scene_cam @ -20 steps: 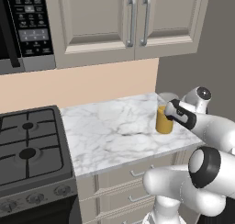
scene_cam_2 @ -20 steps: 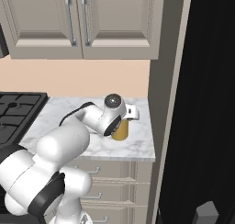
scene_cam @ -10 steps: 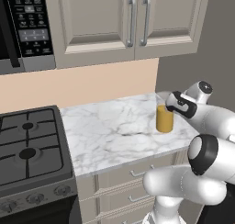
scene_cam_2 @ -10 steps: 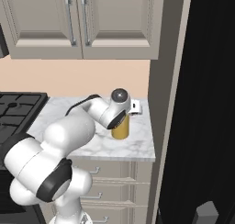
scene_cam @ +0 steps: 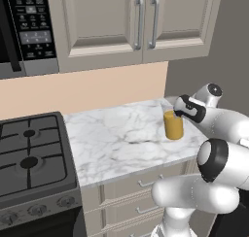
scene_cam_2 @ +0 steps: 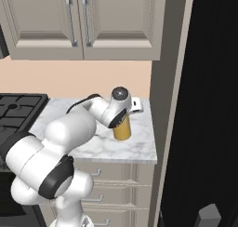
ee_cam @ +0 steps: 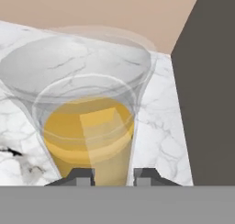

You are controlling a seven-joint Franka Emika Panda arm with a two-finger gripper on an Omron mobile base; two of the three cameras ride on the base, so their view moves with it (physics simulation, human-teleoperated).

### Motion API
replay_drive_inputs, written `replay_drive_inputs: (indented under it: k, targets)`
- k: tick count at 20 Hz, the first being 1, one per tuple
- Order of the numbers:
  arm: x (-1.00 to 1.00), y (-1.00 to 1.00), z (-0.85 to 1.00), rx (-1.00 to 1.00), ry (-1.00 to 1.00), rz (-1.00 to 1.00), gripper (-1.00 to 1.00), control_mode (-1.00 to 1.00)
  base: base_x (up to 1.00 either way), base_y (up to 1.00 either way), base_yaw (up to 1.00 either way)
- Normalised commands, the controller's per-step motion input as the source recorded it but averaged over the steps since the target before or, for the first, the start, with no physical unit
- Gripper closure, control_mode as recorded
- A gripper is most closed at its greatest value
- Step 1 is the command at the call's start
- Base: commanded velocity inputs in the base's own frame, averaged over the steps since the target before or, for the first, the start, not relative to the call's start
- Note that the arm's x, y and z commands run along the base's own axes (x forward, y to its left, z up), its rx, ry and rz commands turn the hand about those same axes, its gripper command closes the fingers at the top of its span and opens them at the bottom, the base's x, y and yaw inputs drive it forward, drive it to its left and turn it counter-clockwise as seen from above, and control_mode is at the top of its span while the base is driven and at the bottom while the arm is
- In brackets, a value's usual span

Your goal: Move the chili pepper and sausage from the second highest shelf to the top shelf to make space. Then, place the pitcher from the counter on the cleared second highest shelf.

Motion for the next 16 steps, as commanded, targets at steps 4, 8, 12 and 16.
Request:
replay_drive_inputs:
  k: [4, 8, 12, 16]
  targets:
    - [0.00, 0.31, -0.35, -0.06, 0.00, 0.04, 1.00, -1.00, 0.00, 0.00, 0.00]
    - [0.00, 0.02, -0.15, -0.01, 0.00, 0.01, 1.00, -1.00, 0.00, 0.00, 0.00]
    - [0.00, 0.00, 0.00, 0.00, 0.00, 0.00, 1.00, -1.00, 0.00, 0.00, 0.00]
    - [-0.06, 0.00, 0.00, 0.00, -0.01, 0.00, 1.00, -1.00, 0.00, 0.00, 0.00]
